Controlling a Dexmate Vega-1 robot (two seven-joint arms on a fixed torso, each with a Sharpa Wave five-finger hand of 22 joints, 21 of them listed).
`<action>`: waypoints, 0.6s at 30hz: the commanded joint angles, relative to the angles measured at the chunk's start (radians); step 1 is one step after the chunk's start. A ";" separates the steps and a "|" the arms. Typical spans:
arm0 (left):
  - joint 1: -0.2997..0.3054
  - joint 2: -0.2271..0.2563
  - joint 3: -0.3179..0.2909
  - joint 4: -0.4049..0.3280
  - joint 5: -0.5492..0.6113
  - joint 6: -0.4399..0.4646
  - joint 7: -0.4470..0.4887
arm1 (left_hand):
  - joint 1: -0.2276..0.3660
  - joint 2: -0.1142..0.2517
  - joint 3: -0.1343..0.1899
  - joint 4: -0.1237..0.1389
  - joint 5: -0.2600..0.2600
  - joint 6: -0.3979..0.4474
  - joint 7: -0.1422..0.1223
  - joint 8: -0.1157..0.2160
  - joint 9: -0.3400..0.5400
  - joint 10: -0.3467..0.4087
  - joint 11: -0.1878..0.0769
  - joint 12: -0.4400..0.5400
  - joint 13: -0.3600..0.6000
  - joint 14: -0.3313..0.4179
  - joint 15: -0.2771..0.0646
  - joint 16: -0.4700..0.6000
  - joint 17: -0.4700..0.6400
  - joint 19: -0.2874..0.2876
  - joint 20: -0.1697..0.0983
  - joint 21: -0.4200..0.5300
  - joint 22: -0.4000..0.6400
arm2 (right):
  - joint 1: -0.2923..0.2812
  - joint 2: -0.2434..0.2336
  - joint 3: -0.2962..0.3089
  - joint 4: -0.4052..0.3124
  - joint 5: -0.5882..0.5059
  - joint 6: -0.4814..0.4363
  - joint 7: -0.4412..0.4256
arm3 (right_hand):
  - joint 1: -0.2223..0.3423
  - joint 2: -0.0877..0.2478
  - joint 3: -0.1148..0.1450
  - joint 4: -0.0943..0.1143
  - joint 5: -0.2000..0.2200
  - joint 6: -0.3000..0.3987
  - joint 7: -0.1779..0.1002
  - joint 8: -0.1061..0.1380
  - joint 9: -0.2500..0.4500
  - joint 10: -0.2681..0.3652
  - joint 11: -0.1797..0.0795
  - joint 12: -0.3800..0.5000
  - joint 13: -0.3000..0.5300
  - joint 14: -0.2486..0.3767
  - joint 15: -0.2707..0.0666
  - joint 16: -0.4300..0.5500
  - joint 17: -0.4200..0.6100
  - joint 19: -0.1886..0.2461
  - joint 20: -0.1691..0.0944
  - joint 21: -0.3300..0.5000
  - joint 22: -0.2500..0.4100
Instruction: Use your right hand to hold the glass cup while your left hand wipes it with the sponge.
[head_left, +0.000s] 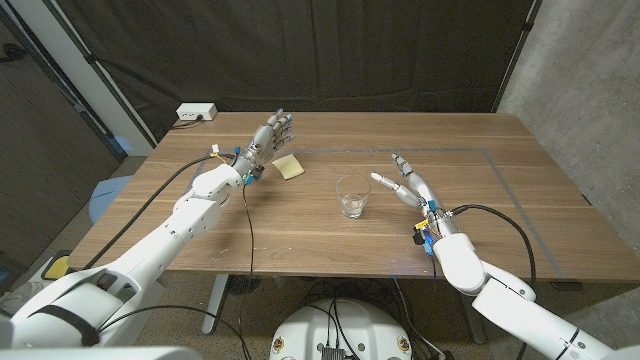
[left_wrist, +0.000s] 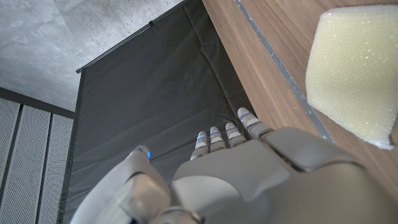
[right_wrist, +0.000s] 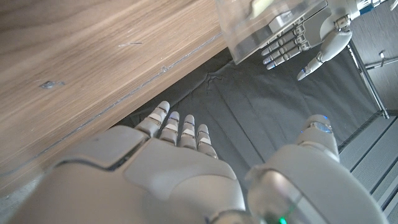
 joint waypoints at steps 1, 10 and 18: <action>0.010 0.010 0.002 -0.027 -0.003 0.008 0.011 | 0.003 0.001 -0.008 0.000 0.004 0.004 -0.002 0.006 0.004 0.005 -0.003 -0.001 0.006 0.006 -0.017 0.000 0.003 0.010 0.002 0.007 0.003 | 0.002 -0.010 -0.058 -0.015 -0.066 -0.029 -0.021 | 0.013 0.002 -0.006 0.001 0.012 -0.018 0.012 -0.003 0.003 -0.010 0.002 0.000 0.004 -0.002 -0.005 0.002 0.003 0.003 -0.010 0.007 0.002; 0.013 0.013 0.003 -0.034 -0.005 0.009 0.014 | 0.003 0.001 -0.010 0.001 0.004 0.003 -0.002 0.006 0.004 0.005 -0.003 -0.002 0.006 0.006 -0.016 0.000 0.003 0.009 0.002 0.007 0.003 | 0.026 -0.013 -0.108 -0.046 -0.159 -0.119 -0.027 | 0.019 0.003 -0.018 0.003 0.020 -0.033 0.012 -0.001 0.004 -0.026 0.000 0.000 0.005 -0.005 -0.004 0.005 0.004 0.013 0.004 0.014 0.003; 0.013 0.012 0.004 -0.033 -0.007 0.010 0.017 | 0.002 0.002 -0.011 0.002 0.004 0.005 -0.001 0.006 0.004 0.005 -0.003 -0.002 0.006 0.007 -0.017 0.000 0.003 0.010 0.001 0.007 0.003 | 0.053 -0.009 -0.151 -0.062 -0.235 -0.196 -0.026 | 0.044 0.014 -0.023 0.000 0.031 -0.037 0.010 0.006 0.005 -0.025 -0.005 0.007 0.005 0.014 -0.004 0.012 0.003 0.038 0.000 0.024 0.003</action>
